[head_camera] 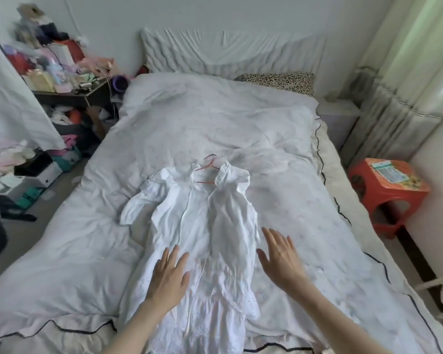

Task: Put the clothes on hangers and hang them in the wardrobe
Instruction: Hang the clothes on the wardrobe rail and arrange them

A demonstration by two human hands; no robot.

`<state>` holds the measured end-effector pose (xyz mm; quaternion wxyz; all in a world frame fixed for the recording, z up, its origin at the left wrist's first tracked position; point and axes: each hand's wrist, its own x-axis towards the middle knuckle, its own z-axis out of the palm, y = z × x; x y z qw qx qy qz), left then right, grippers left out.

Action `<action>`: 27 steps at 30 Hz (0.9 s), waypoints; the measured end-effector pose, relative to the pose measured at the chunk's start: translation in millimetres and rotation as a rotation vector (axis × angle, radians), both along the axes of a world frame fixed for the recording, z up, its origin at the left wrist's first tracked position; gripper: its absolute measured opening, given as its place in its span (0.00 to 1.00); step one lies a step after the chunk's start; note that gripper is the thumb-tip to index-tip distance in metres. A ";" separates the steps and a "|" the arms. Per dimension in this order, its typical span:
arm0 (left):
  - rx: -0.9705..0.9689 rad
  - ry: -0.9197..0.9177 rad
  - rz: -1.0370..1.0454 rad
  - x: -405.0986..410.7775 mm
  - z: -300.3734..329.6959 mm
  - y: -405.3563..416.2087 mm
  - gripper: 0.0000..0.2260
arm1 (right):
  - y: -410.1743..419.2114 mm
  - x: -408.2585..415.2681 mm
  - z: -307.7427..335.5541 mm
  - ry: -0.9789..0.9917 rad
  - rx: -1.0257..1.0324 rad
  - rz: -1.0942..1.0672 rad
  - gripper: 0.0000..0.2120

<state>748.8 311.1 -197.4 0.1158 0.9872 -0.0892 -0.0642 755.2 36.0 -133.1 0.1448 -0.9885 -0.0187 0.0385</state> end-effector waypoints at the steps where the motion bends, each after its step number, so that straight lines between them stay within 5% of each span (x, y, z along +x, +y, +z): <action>1: -0.004 0.053 0.011 22.4 -9.0 8.6 0.19 | 6.2 22.6 -5.2 0.008 0.005 -0.006 0.27; 9: 0.005 0.156 -0.020 188.7 -68.5 39.1 0.18 | 44.2 207.3 -52.8 0.107 0.071 -0.031 0.25; 17: 0.002 0.181 -0.005 264.8 -151.0 33.0 0.37 | 32.5 366.4 -118.9 0.213 0.065 -0.062 0.22; 21: 0.065 0.227 -0.047 286.7 -191.4 32.3 0.37 | 36.0 444.4 -152.3 0.180 0.061 -0.102 0.21; 25: 0.005 0.207 -0.005 287.0 -216.7 32.7 0.29 | 34.7 484.8 -183.4 0.388 -0.114 -0.111 0.23; 27: -0.005 0.237 -0.016 290.5 -220.5 33.8 0.34 | 42.8 489.4 -192.9 0.427 -0.140 -0.111 0.21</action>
